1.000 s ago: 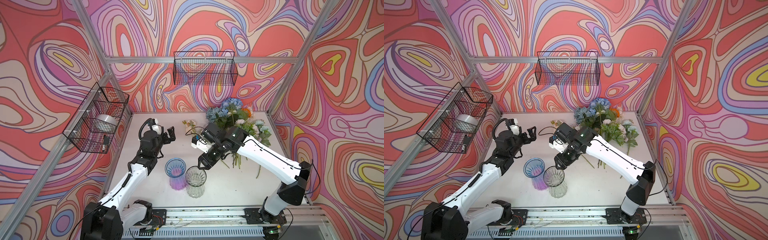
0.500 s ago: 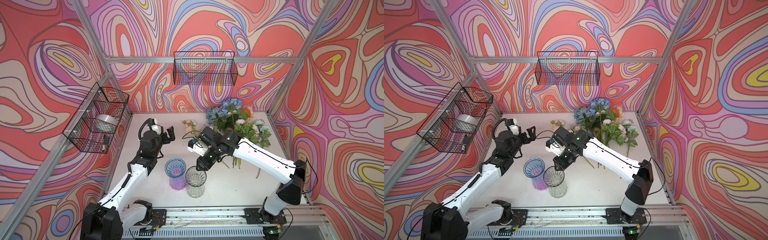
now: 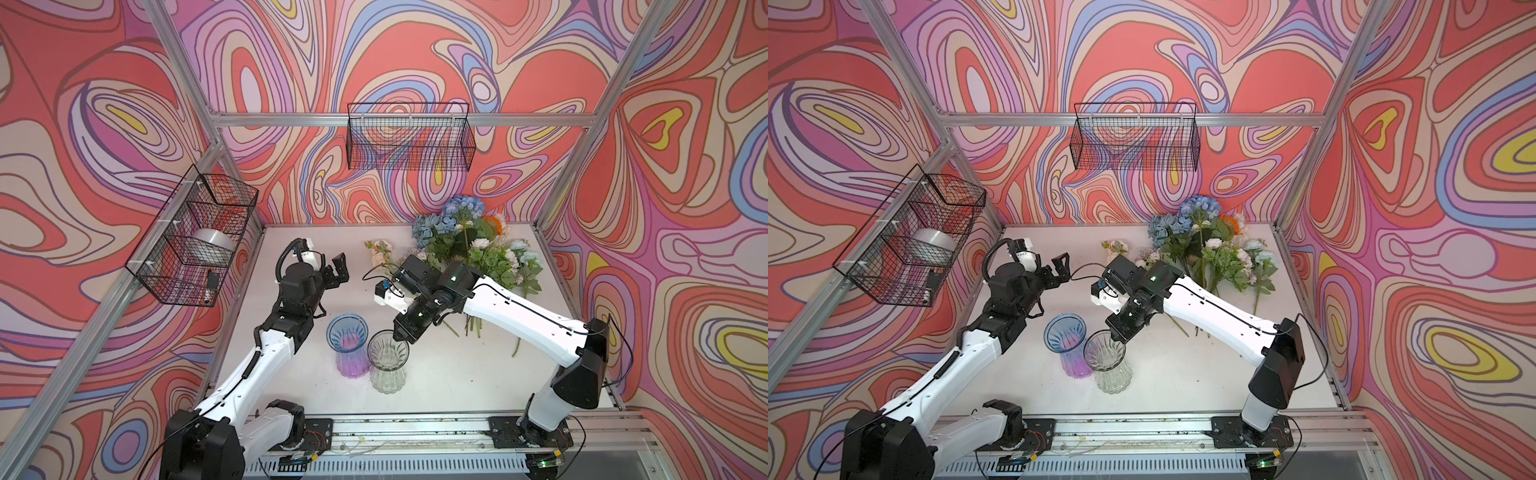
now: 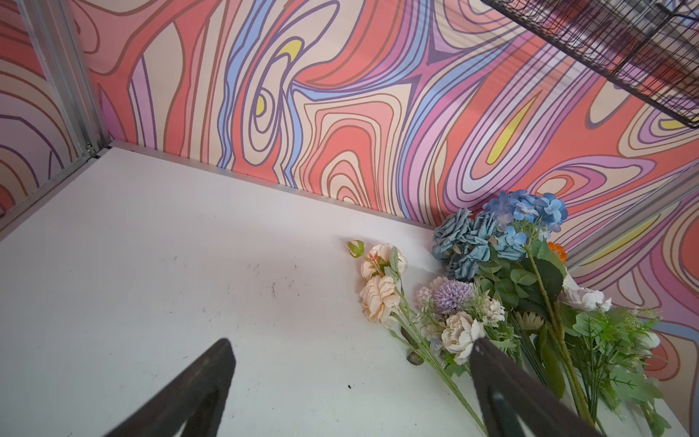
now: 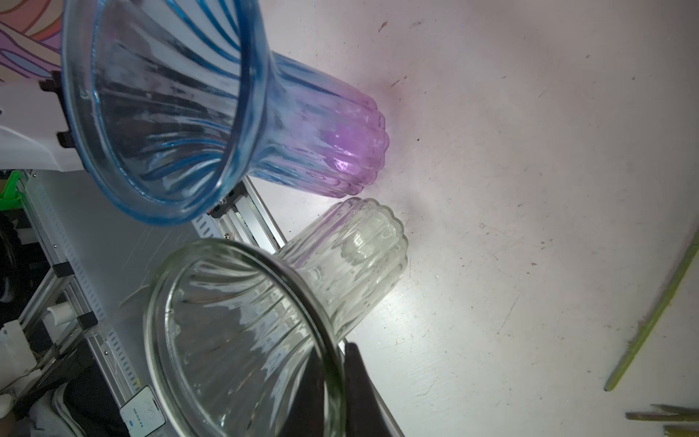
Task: Arrange flowers in a vase
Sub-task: Move the vase to the center of the table.
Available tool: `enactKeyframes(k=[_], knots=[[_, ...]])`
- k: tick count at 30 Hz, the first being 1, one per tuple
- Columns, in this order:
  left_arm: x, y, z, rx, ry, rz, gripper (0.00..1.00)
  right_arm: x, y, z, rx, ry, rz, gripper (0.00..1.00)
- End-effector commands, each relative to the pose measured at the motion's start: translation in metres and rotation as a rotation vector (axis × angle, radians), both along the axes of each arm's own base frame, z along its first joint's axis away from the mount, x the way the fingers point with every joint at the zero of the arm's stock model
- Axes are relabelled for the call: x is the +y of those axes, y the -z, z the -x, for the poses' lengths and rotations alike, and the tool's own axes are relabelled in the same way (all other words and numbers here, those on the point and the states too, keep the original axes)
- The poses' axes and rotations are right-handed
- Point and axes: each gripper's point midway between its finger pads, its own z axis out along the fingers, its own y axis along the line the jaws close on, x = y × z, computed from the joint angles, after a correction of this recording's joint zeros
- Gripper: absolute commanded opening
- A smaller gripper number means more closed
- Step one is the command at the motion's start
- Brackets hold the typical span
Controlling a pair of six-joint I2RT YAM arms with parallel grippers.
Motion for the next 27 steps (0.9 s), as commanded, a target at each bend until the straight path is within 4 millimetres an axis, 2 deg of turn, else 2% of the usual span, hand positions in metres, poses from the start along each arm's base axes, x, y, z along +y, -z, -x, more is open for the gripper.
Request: enactKeyframes(k=[1, 7, 10, 15, 16, 18, 23, 27], knots=[[0.003, -0.003, 0.004, -0.015, -0.014, -0.006, 1.00, -0.024, 0.014, -0.027, -0.108, 0.041, 0.137, 0.00], [0.007, -0.001, 0.006, -0.015, -0.030, -0.015, 1.00, -0.047, 0.010, -0.075, -0.140, 0.185, 0.086, 0.00], [0.008, -0.001, 0.007, -0.017, -0.036, -0.014, 1.00, -0.048, 0.003, -0.098, -0.179, 0.232, 0.029, 0.00], [0.010, -0.002, 0.007, -0.021, -0.047, -0.016, 1.00, -0.026, 0.002, -0.132, -0.231, 0.238, -0.043, 0.00], [0.010, -0.002, 0.007, -0.019, -0.050, -0.017, 1.00, -0.019, 0.011, -0.143, -0.230, 0.240, -0.027, 0.00], [0.012, -0.003, 0.008, -0.020, -0.058, -0.023, 1.00, -0.012, 0.017, -0.163, -0.251, 0.261, -0.013, 0.00], [0.021, -0.006, 0.012, -0.033, -0.097, -0.039, 1.00, 0.017, 0.010, -0.214, -0.305, 0.293, -0.049, 0.00], [0.027, -0.011, 0.016, -0.036, -0.124, -0.057, 1.00, 0.028, 0.025, -0.239, -0.288, 0.297, -0.006, 0.00]])
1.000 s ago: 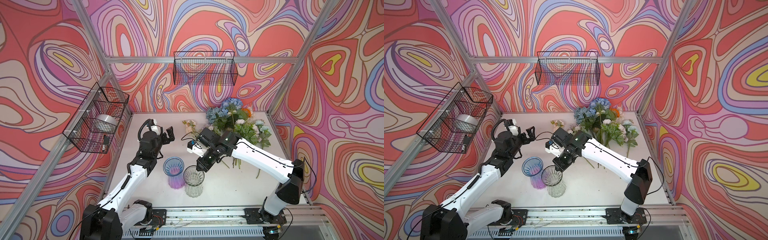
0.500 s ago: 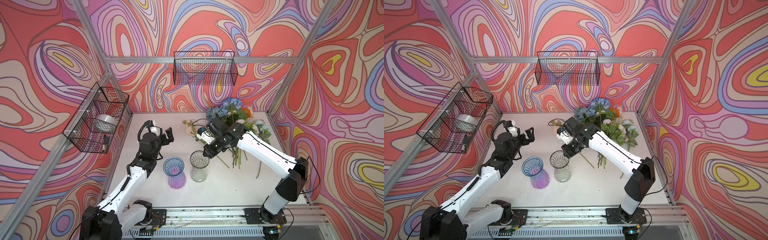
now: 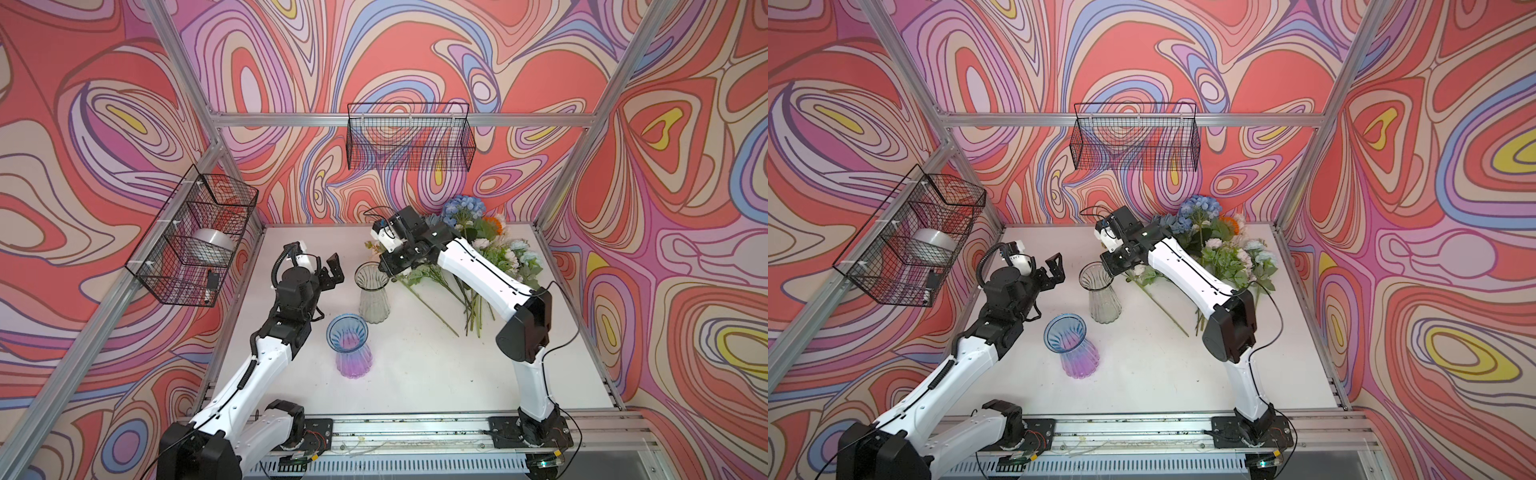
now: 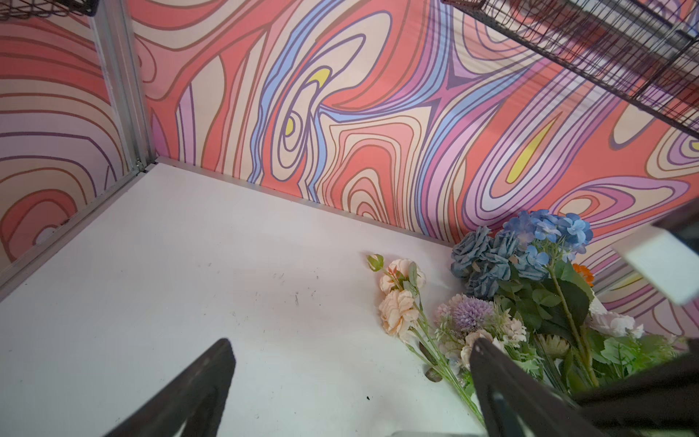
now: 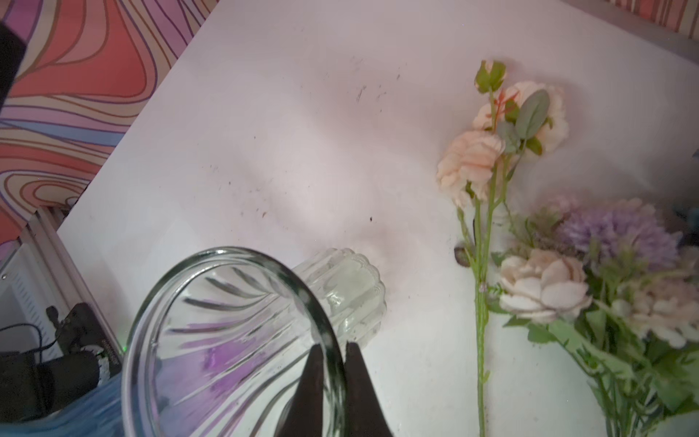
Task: Arrange flowers in a vase
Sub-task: Move the vase to the center of the table, then pick up the vase from the bottom-center of the table.
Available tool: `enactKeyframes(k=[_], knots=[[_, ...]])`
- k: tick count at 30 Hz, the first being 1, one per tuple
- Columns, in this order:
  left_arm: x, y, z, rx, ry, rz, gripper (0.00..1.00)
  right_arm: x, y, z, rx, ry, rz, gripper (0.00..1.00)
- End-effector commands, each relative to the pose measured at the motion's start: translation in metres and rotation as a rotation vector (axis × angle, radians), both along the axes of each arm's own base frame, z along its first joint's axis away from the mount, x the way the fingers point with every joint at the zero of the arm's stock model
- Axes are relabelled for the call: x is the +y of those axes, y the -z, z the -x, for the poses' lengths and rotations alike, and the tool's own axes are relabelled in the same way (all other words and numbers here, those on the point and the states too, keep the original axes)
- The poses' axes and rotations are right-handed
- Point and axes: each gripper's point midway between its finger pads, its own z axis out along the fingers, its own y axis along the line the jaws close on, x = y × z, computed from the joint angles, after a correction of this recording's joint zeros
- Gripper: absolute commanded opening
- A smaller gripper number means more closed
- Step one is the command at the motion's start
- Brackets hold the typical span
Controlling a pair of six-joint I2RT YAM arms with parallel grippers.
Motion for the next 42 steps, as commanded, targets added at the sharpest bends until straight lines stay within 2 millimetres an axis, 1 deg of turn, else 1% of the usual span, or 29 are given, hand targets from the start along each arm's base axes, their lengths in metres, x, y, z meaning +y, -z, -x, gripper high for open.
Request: enactKeyframes(k=[1, 4, 6, 7, 8, 10, 14, 15, 17, 18, 21, 22, 23, 25, 27, 28, 29, 32, 34, 37, 39, 41, 42], knots=[[0.010, -0.003, 0.007, 0.002, -0.042, -0.035, 1.00, -0.015, 0.036, -0.023, 0.016, 0.045, 0.139, 0.00], [0.014, -0.009, 0.013, -0.024, -0.061, -0.030, 1.00, -0.018, 0.038, -0.028, 0.028, 0.058, 0.148, 0.00], [0.016, -0.013, 0.015, -0.039, -0.070, -0.019, 1.00, -0.019, 0.033, -0.030, 0.020, 0.066, 0.132, 0.00], [0.016, -0.014, 0.015, -0.042, -0.071, -0.014, 1.00, -0.018, 0.029, -0.030, 0.014, 0.064, 0.119, 0.02], [0.016, -0.016, 0.016, -0.046, -0.072, -0.006, 1.00, -0.017, 0.025, -0.030, 0.010, 0.062, 0.106, 0.10], [0.014, -0.020, 0.017, -0.043, -0.062, 0.026, 1.00, -0.014, 0.014, -0.032, -0.009, 0.061, 0.072, 0.30], [0.001, -0.026, 0.025, -0.009, 0.008, 0.102, 1.00, -0.003, -0.010, -0.032, -0.037, 0.045, -0.019, 0.47], [-0.001, -0.025, 0.029, 0.025, 0.022, 0.112, 1.00, -0.001, -0.017, -0.032, -0.048, 0.043, -0.041, 0.50], [-0.004, -0.023, 0.041, 0.099, 0.046, 0.113, 1.00, -0.001, -0.028, -0.032, -0.068, 0.052, -0.066, 0.53], [-0.006, -0.021, 0.049, 0.142, 0.066, 0.111, 1.00, -0.002, -0.035, -0.031, -0.082, 0.056, -0.078, 0.55], [-0.010, -0.014, 0.080, 0.275, 0.130, 0.076, 1.00, -0.010, -0.048, -0.029, -0.132, 0.081, -0.107, 0.68], [-0.009, -0.008, 0.093, 0.334, 0.142, 0.055, 1.00, -0.013, -0.051, -0.027, -0.148, 0.088, -0.116, 0.72], [-0.008, -0.006, 0.103, 0.373, 0.153, 0.048, 1.00, -0.016, -0.053, -0.027, -0.160, 0.099, -0.119, 0.74], [-0.011, 0.001, 0.125, 0.460, 0.198, 0.041, 0.99, -0.024, -0.052, -0.025, -0.173, 0.127, -0.113, 0.81], [-0.019, 0.009, 0.142, 0.529, 0.263, 0.053, 0.97, -0.033, -0.046, -0.026, -0.177, 0.157, -0.087, 0.87], [-0.025, 0.014, 0.151, 0.565, 0.301, 0.065, 0.96, -0.037, -0.042, -0.025, -0.174, 0.166, -0.073, 0.91], [-0.029, 0.018, 0.157, 0.593, 0.333, 0.072, 0.94, -0.040, -0.038, -0.023, -0.169, 0.171, -0.063, 0.98], [-0.039, 0.035, 0.175, 0.680, 0.403, 0.099, 0.86, -0.047, -0.026, -0.018, -0.146, 0.191, -0.042, 0.99], [-0.045, 0.042, 0.180, 0.698, 0.436, 0.134, 0.80, -0.051, -0.018, -0.014, -0.132, 0.201, -0.035, 0.98], [-0.055, 0.048, 0.184, 0.697, 0.482, 0.186, 0.71, -0.061, -0.006, -0.008, -0.123, 0.218, -0.005, 0.98], [-0.059, 0.050, 0.184, 0.695, 0.496, 0.207, 0.67, -0.066, 0.000, -0.006, -0.119, 0.231, 0.017, 0.98], [-0.061, 0.053, 0.184, 0.691, 0.509, 0.216, 0.60, -0.072, 0.004, -0.003, -0.114, 0.241, 0.036, 0.98], [-0.061, 0.055, 0.183, 0.689, 0.507, 0.215, 0.54, -0.075, 0.006, -0.002, -0.113, 0.246, 0.048, 0.98]])
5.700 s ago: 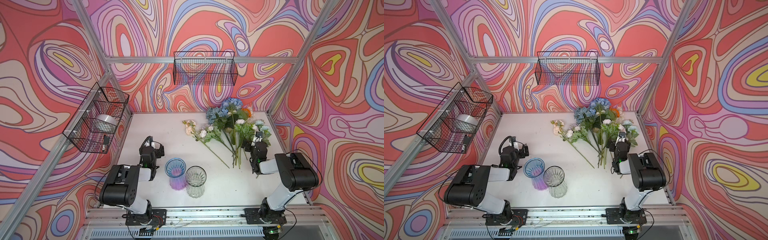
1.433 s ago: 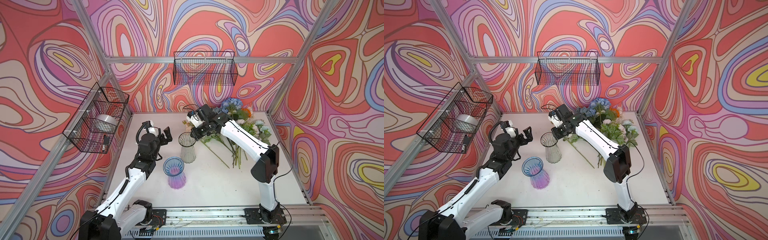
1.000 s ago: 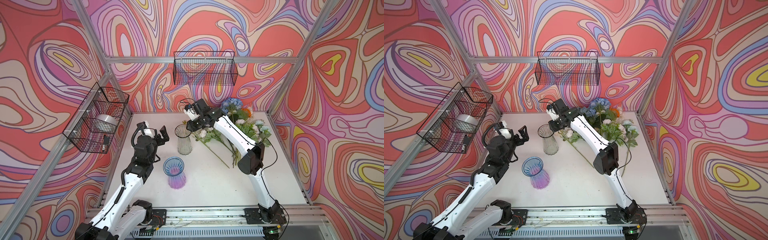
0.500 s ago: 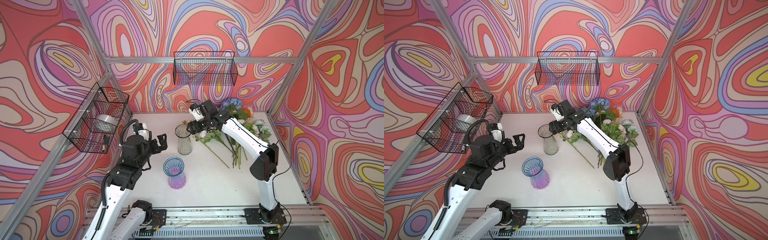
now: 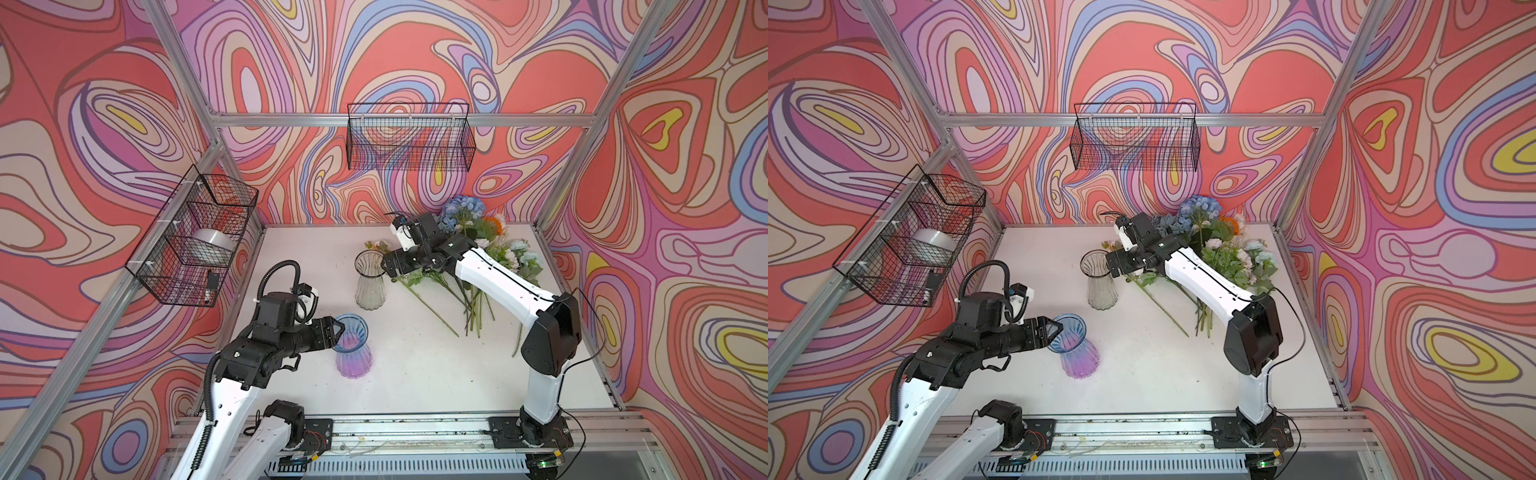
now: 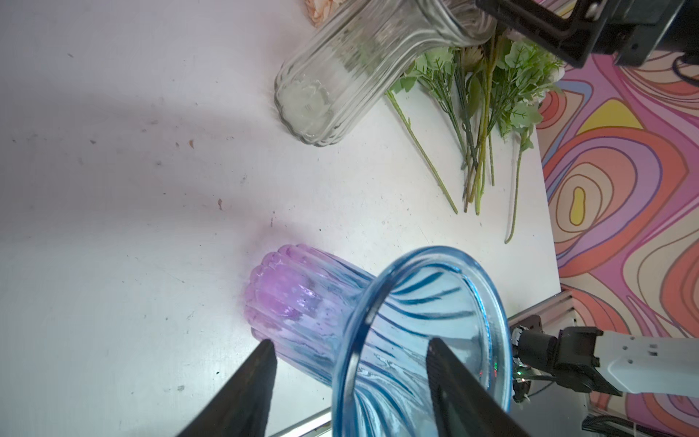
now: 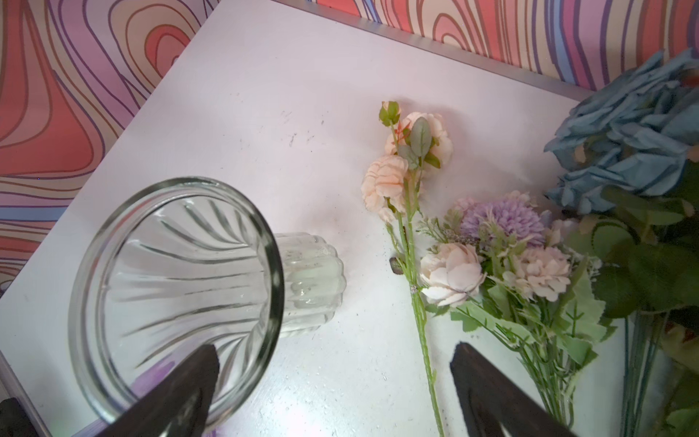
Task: Arrange flowers in a vase
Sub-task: Pick up the vase from the bottom-center of the table, then place the vase at the top-left of the table.
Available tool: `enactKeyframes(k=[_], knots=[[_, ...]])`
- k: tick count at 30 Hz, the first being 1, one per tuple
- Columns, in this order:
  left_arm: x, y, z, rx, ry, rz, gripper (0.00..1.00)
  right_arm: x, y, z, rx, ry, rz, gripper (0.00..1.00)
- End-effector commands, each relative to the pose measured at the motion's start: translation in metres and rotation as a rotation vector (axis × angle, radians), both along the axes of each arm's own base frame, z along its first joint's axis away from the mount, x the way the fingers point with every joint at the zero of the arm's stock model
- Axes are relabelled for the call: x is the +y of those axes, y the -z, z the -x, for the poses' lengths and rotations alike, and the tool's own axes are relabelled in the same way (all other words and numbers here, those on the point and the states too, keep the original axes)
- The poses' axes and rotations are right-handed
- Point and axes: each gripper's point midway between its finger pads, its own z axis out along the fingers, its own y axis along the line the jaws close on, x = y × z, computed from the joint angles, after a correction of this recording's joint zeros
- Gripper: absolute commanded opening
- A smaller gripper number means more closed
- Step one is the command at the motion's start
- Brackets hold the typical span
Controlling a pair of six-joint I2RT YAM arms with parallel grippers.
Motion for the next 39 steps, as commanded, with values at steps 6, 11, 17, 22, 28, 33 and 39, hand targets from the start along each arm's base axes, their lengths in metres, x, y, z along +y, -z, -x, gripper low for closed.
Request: enactKeyframes(k=[6, 11, 17, 22, 28, 33, 39], knots=[[-0.002, 0.015, 0.000, 0.025, 0.021, -0.012, 0.30, -0.026, 0.005, 0.007, -0.005, 0.059, 0.065, 0.98], [0.010, 0.020, -0.007, 0.012, -0.021, -0.084, 0.23, -0.006, -0.007, 0.006, -0.001, 0.003, -0.020, 0.98], [0.020, 0.018, -0.016, 0.001, -0.075, -0.133, 0.08, 0.017, -0.018, -0.001, 0.006, -0.044, -0.100, 0.98], [0.030, 0.015, -0.021, -0.027, -0.124, -0.169, 0.00, 0.026, -0.025, -0.005, 0.009, -0.059, -0.133, 0.98], [0.049, 0.004, -0.029, -0.081, -0.217, -0.234, 0.00, 0.024, -0.038, -0.004, -0.024, -0.055, -0.152, 0.98], [0.065, -0.011, -0.039, -0.100, -0.244, -0.351, 0.00, 0.016, -0.039, -0.005, -0.048, -0.032, -0.128, 0.99], [0.078, -0.031, -0.077, -0.132, -0.305, -0.388, 0.00, 0.010, -0.036, -0.003, -0.077, -0.019, -0.124, 0.98]])
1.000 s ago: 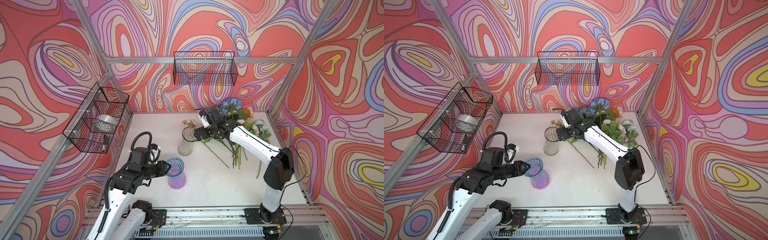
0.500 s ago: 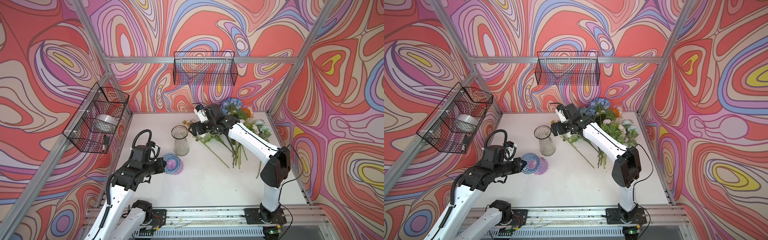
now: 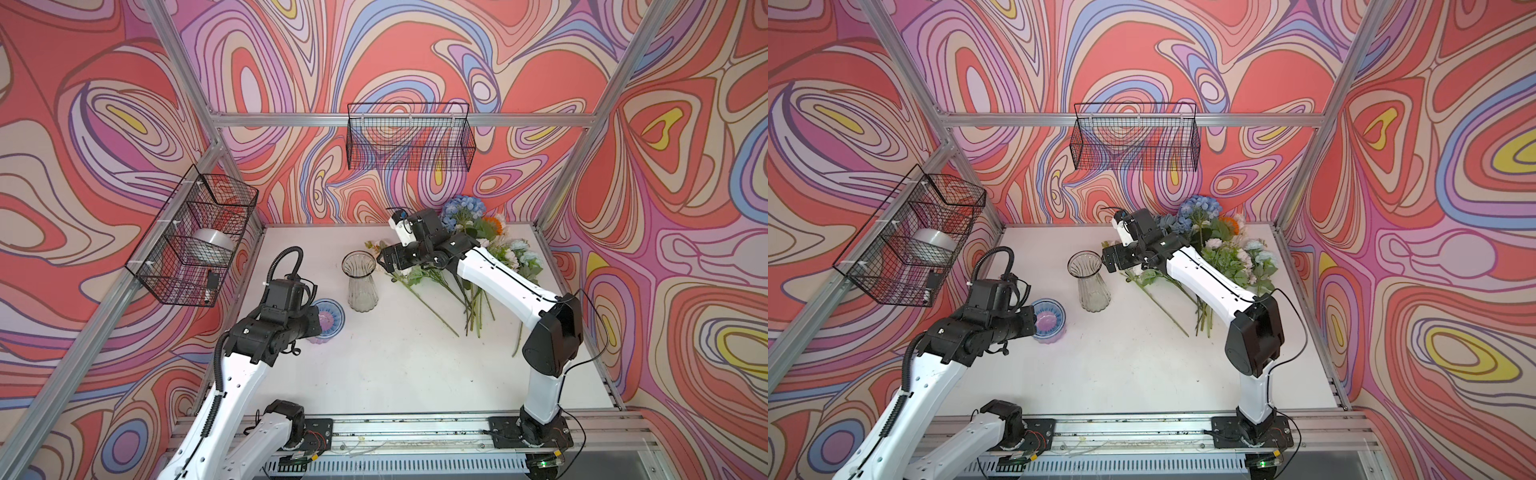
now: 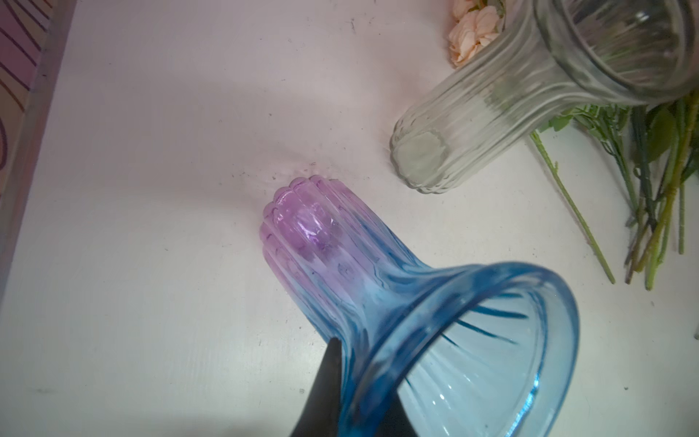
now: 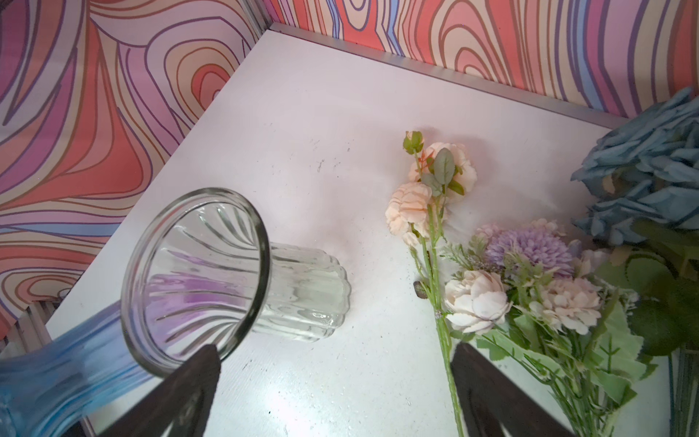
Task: Arrange flowers in a vase
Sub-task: Place the vase at the top-left of the table.
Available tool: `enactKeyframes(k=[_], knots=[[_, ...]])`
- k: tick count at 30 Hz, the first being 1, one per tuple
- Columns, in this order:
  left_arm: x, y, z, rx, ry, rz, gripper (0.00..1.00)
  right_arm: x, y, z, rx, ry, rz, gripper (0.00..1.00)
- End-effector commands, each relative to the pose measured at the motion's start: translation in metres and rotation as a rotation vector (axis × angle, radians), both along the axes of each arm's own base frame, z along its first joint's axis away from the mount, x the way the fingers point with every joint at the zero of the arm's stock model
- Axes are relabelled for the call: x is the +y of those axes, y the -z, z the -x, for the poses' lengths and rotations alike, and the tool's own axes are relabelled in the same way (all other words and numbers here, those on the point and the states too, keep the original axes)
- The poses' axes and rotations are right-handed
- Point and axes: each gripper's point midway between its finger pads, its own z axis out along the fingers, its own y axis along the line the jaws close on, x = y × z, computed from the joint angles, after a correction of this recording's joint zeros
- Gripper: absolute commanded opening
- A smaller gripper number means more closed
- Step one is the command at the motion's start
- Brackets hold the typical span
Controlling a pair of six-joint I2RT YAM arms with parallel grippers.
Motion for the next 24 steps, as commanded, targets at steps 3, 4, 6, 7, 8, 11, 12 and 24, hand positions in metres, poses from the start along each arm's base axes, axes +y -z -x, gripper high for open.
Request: enactKeyframes(k=[3, 4, 6, 7, 8, 11, 12, 24], knots=[[0.014, -0.054, -0.060, -0.192, -0.089, 0.059, 0.00, -0.011, -0.012, 0.001, -0.064, 0.024, 0.007, 0.98], [0.017, -0.061, -0.071, -0.222, -0.106, 0.088, 0.00, -0.013, -0.012, 0.001, -0.069, 0.025, 0.014, 0.98], [0.024, -0.074, -0.091, -0.284, -0.144, 0.103, 0.00, -0.017, -0.010, 0.002, -0.074, 0.031, 0.030, 0.98], [0.027, -0.080, -0.100, -0.310, -0.163, 0.107, 0.00, -0.019, -0.011, 0.002, -0.081, 0.033, 0.035, 0.98], [0.029, -0.085, -0.110, -0.331, -0.177, 0.112, 0.00, -0.020, -0.011, 0.002, -0.084, 0.034, 0.040, 0.98], [0.036, -0.086, -0.135, -0.334, -0.218, 0.143, 0.00, -0.024, -0.010, 0.004, -0.087, 0.042, 0.050, 0.98], [0.038, -0.084, -0.142, -0.331, -0.233, 0.155, 0.00, -0.025, -0.009, 0.004, -0.088, 0.044, 0.055, 0.98], [0.060, -0.055, -0.198, -0.253, -0.405, 0.296, 0.00, -0.025, -0.008, 0.006, -0.090, 0.042, 0.049, 0.98]])
